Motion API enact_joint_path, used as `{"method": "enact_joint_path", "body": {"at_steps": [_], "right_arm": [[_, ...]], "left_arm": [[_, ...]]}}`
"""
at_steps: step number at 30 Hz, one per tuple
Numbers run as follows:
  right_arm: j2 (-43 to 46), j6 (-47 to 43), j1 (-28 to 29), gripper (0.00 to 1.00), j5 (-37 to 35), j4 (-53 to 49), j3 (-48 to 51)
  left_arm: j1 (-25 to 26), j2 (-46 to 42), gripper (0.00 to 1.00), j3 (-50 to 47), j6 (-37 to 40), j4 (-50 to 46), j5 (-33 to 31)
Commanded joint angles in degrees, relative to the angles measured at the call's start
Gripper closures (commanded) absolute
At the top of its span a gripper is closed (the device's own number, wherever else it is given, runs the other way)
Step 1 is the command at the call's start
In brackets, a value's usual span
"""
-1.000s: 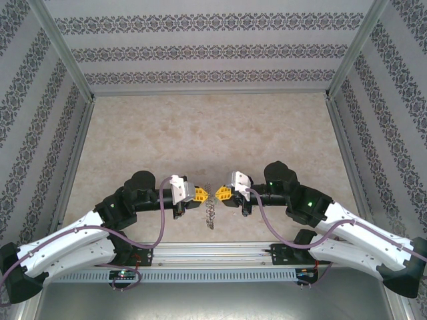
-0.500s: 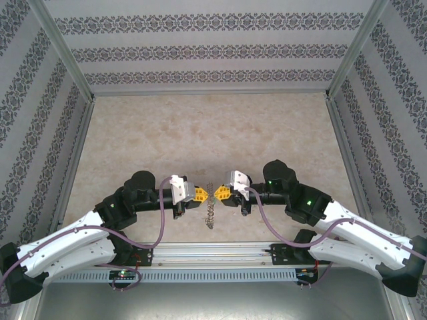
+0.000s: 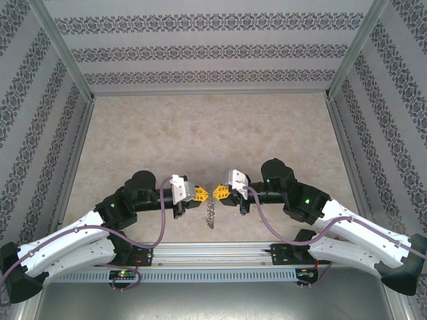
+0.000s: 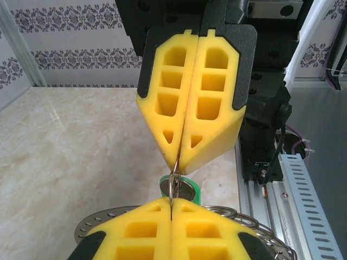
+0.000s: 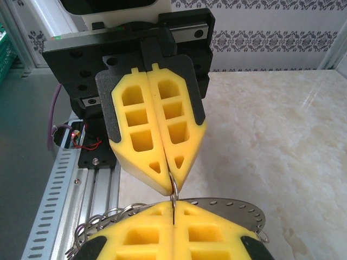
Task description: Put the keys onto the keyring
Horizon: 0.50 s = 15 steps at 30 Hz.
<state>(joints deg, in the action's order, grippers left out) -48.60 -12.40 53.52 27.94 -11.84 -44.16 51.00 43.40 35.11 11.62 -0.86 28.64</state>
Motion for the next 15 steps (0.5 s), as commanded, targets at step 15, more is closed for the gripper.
{"method": "enact_joint_path", "body": {"at_steps": [15], "right_arm": [[1.1,-4.5,0.8,1.00,2.6,1.1,-0.6]], "left_arm": [[0.7,-0.5,1.00,0.1,-0.4,2.4,0.8]]}}
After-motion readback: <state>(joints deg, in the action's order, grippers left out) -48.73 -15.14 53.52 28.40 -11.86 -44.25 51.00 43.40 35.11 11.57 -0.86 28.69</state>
